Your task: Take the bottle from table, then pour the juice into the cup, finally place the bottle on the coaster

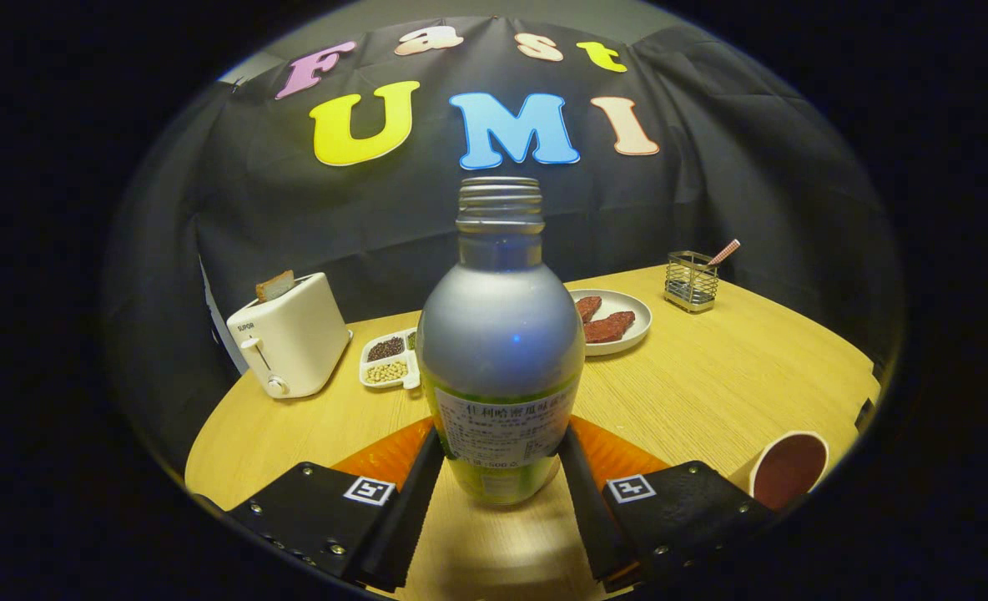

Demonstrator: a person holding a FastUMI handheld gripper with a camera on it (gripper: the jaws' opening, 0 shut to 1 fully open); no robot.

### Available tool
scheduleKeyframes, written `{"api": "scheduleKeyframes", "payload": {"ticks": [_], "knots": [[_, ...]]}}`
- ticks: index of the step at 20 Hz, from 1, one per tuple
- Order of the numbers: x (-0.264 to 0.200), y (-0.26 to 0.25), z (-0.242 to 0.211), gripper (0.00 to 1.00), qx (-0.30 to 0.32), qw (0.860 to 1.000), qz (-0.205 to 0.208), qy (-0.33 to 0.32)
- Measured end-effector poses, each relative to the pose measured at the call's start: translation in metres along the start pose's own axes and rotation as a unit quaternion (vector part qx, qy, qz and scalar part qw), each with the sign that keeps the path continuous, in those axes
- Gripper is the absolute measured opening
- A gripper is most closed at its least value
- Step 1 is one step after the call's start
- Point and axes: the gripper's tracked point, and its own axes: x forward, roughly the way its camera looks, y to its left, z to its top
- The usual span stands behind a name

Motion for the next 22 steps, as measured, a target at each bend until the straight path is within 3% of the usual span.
{"api": "scheduleKeyframes", "payload": {"ticks": [9, 17, 19, 22], "knots": [[0.039, -0.003, -0.013, 0.77, -0.039, 0.999, -0.001, 0.010], [0.043, 0.001, -0.018, 0.78, -0.055, 0.998, 0.010, 0.014], [0.042, 0.001, -0.021, 0.81, -0.057, 0.998, 0.011, 0.018], [0.029, 0.001, -0.014, 1.00, -0.067, 0.998, 0.013, 0.011]]}}
